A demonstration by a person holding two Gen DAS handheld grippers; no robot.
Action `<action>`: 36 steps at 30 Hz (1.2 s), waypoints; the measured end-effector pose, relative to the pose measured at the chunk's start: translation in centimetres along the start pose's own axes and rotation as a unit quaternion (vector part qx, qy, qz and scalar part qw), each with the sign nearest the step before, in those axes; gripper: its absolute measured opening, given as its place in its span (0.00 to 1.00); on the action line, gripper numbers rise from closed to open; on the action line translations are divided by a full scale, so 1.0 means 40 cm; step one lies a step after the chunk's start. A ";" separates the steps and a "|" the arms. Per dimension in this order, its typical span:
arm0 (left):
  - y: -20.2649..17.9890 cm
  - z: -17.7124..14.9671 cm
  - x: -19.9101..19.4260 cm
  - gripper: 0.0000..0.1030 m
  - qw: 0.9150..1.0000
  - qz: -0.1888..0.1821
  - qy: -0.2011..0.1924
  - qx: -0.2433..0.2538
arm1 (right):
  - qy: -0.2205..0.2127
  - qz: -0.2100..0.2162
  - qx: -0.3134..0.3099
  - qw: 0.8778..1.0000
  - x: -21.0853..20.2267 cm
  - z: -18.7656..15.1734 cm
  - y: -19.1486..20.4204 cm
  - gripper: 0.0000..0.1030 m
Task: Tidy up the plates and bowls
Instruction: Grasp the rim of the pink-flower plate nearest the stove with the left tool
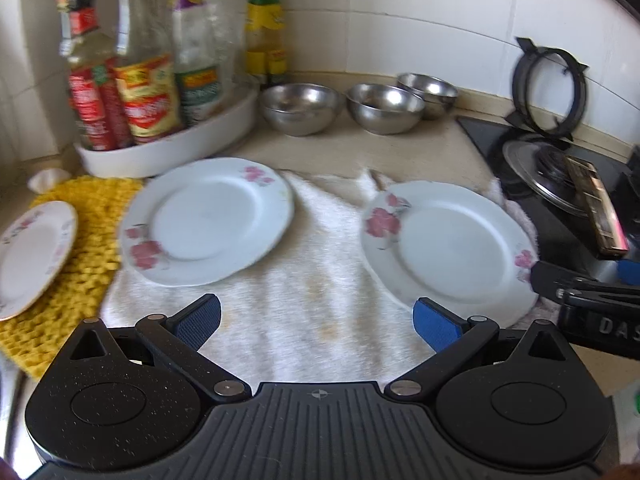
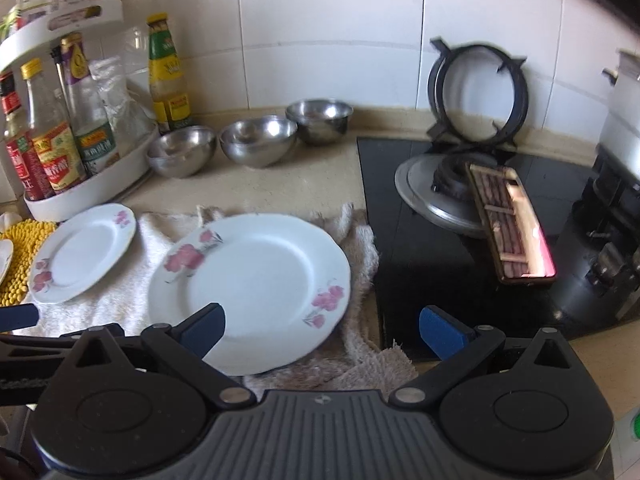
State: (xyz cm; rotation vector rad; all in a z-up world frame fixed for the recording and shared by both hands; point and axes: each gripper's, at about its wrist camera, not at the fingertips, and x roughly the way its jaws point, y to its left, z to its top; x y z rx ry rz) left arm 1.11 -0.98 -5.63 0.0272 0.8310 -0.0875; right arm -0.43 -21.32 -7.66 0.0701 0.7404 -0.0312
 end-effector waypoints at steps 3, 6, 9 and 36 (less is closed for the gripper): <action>-0.020 0.007 0.029 0.98 1.000 -0.025 0.008 0.011 | 0.019 0.021 0.022 0.999 0.046 0.007 -0.036 1.00; -0.044 0.019 0.061 0.94 0.999 -0.038 0.020 0.023 | 0.048 0.052 0.049 0.996 0.093 0.020 -0.066 1.00; -0.053 0.040 0.094 0.89 0.999 -0.039 0.026 0.022 | 0.058 0.091 0.062 0.992 0.126 0.031 -0.084 1.00; -0.049 0.109 0.182 0.77 0.994 -0.095 0.053 0.005 | 0.106 0.227 0.014 0.968 0.269 0.157 -0.119 0.74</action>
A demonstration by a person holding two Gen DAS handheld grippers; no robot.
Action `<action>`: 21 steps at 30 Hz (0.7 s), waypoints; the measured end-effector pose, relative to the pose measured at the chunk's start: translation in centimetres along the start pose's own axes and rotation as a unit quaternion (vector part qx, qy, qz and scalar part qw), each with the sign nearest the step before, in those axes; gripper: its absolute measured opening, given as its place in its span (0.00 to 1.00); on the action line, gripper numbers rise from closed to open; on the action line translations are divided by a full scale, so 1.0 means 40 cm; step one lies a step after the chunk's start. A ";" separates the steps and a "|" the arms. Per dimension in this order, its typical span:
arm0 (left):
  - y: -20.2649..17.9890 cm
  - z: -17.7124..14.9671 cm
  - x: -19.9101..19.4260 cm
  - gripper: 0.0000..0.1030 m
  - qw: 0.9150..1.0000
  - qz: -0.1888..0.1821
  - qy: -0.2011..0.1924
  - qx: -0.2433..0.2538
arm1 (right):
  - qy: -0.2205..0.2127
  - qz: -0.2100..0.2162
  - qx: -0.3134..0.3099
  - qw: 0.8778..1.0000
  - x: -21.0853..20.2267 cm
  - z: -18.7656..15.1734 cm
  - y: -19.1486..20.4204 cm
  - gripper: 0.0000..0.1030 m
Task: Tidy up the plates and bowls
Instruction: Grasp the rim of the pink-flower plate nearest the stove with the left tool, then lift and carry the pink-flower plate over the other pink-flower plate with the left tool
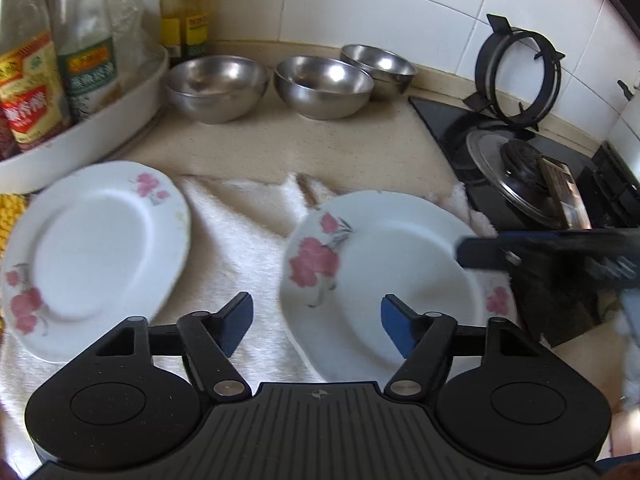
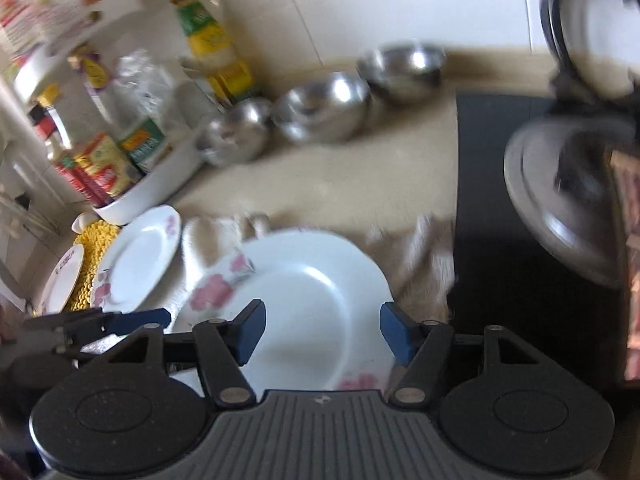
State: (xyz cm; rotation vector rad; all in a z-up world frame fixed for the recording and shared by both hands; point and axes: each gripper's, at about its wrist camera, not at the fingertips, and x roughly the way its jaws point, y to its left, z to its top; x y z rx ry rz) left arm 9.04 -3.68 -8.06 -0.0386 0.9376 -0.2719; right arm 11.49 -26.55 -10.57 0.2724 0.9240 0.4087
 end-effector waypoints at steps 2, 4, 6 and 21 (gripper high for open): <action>-0.008 -0.005 0.025 0.77 1.000 -0.008 0.017 -0.001 | -0.012 0.003 -0.003 1.000 0.001 -0.007 0.003 0.75; -0.018 -0.011 0.044 0.80 1.000 -0.014 0.020 0.004 | -0.009 0.003 -0.007 1.000 -0.003 -0.005 0.012 0.74; -0.027 -0.012 0.047 0.81 1.000 -0.016 0.020 0.016 | -0.045 -0.018 -0.010 0.999 -0.030 0.008 0.004 0.75; 0.047 0.001 -0.006 0.82 0.998 -0.047 0.012 0.042 | 0.022 -0.039 0.014 0.999 0.000 -0.051 0.084 0.82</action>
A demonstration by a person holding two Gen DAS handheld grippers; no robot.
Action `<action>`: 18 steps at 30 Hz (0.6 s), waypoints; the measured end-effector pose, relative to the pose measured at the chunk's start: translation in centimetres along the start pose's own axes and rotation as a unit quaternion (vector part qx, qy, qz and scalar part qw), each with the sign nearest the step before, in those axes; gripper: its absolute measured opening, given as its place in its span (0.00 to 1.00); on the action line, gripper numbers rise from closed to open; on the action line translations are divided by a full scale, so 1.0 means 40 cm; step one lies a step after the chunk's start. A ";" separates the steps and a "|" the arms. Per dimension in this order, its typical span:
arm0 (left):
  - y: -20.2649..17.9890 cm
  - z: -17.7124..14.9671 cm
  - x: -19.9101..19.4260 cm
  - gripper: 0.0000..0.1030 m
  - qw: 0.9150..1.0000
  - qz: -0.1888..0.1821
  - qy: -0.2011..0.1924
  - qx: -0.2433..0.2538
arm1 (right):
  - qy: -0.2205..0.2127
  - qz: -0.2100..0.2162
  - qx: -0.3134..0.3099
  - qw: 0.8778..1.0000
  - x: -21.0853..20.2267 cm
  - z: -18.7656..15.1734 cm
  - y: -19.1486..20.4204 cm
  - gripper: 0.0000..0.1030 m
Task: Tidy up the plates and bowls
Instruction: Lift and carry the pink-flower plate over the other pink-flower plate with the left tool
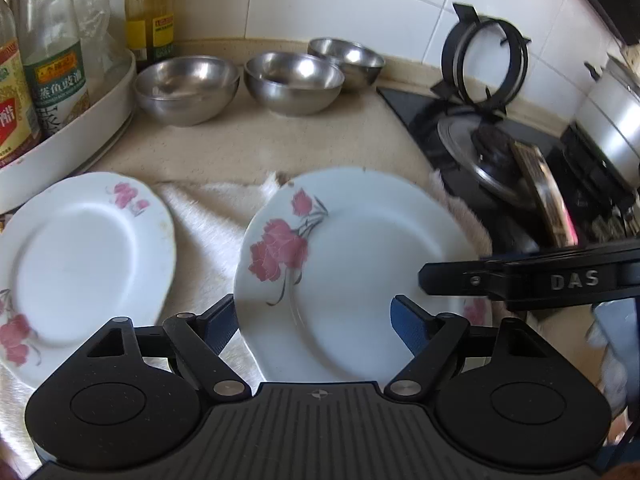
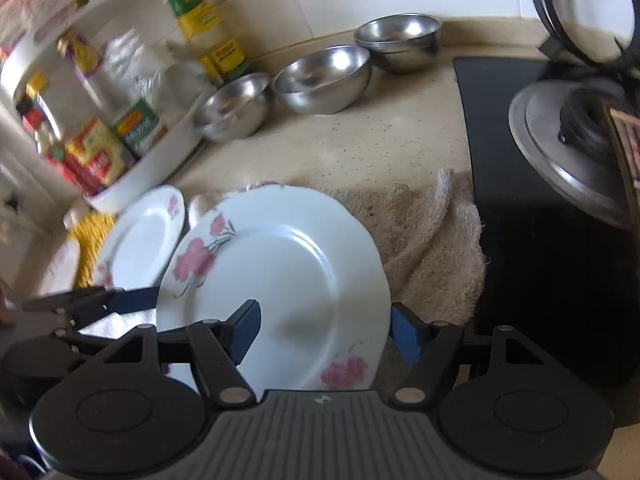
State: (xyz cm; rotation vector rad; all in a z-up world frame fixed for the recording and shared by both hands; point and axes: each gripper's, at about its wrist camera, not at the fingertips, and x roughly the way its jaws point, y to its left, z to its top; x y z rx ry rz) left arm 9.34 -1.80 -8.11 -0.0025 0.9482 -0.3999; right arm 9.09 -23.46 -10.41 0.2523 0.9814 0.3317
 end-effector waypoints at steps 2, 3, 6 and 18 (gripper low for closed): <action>0.016 -0.012 -0.002 0.81 1.000 0.006 0.008 0.000 | -0.005 -0.022 -0.007 1.000 -0.008 0.010 0.004 0.81; 0.024 -0.017 -0.011 0.81 1.000 0.014 0.006 0.001 | -0.013 -0.030 -0.010 0.999 -0.015 0.020 0.005 0.81; 0.062 -0.026 -0.061 0.85 0.999 0.035 -0.017 -0.012 | -0.035 -0.018 -0.035 0.999 -0.026 0.066 0.037 0.82; 0.327 -0.034 -0.136 0.87 0.969 0.166 -0.046 -0.177 | 0.038 0.115 -0.157 0.980 0.231 0.189 0.302 0.82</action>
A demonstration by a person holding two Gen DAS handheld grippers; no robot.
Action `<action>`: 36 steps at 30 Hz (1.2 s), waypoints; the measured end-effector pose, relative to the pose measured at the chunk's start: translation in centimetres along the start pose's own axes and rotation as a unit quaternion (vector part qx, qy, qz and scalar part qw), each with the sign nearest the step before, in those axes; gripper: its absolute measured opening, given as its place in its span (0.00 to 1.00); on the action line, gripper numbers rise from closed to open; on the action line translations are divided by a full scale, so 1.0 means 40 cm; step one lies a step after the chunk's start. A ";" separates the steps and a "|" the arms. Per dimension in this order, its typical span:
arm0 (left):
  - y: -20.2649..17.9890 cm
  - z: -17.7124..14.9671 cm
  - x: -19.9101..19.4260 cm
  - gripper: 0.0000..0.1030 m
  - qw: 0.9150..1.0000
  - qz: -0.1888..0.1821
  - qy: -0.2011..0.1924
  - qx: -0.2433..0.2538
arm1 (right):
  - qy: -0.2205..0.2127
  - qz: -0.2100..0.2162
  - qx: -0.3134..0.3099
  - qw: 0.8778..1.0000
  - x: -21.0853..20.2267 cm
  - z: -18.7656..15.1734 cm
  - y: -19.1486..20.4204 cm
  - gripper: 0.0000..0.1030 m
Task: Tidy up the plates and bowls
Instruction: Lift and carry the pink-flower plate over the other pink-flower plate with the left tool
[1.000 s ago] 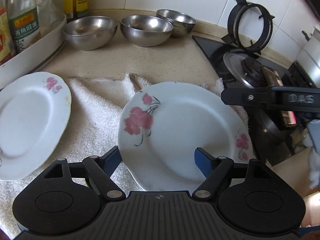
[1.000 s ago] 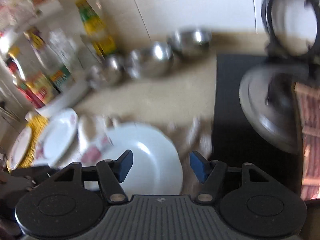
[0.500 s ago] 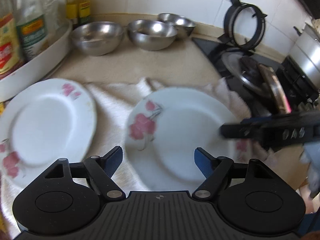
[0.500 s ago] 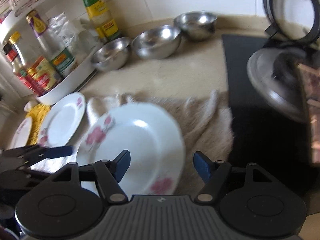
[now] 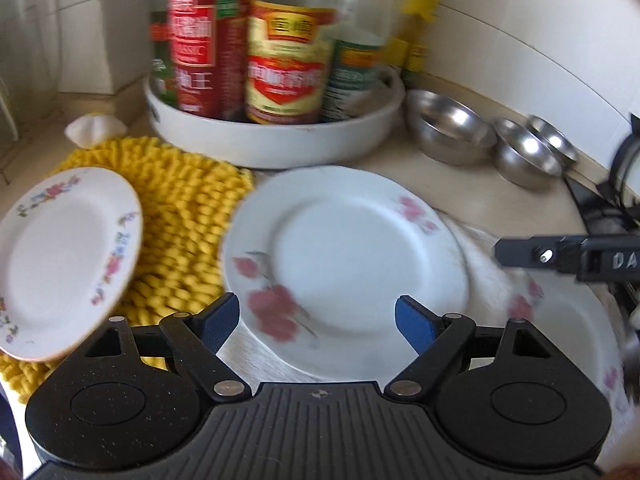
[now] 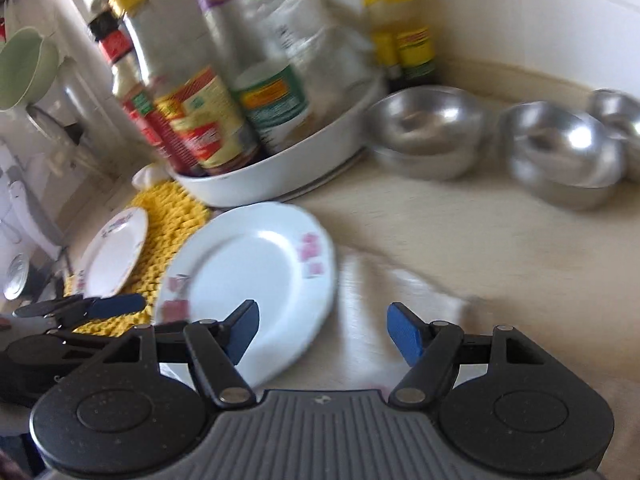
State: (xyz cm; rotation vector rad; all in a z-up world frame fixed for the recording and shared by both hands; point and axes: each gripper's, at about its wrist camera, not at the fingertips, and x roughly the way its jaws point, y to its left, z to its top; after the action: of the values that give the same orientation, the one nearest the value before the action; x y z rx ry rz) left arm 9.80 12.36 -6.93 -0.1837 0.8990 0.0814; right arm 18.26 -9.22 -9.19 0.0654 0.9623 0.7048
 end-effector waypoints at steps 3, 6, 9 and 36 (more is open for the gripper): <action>0.018 0.019 0.007 0.89 1.000 0.003 -0.015 0.004 | 0.021 0.023 0.003 1.000 0.033 -0.007 0.011 0.82; 0.033 0.036 0.033 0.91 1.000 0.003 -0.013 0.011 | 0.036 0.034 0.016 0.999 0.057 -0.011 0.010 0.82; 0.040 0.050 0.056 0.91 1.000 -0.015 -0.009 0.021 | 0.048 0.057 0.039 0.996 0.079 -0.010 0.011 0.82; 0.000 0.074 0.023 0.90 0.995 -0.075 -0.017 0.056 | -0.009 0.060 0.106 0.993 -0.044 -0.025 -0.015 0.85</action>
State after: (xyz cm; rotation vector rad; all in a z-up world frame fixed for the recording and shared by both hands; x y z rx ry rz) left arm 12.66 12.93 -5.87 -0.1439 0.8512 -0.1058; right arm 17.15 -10.93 -8.70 0.3176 1.0188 0.7091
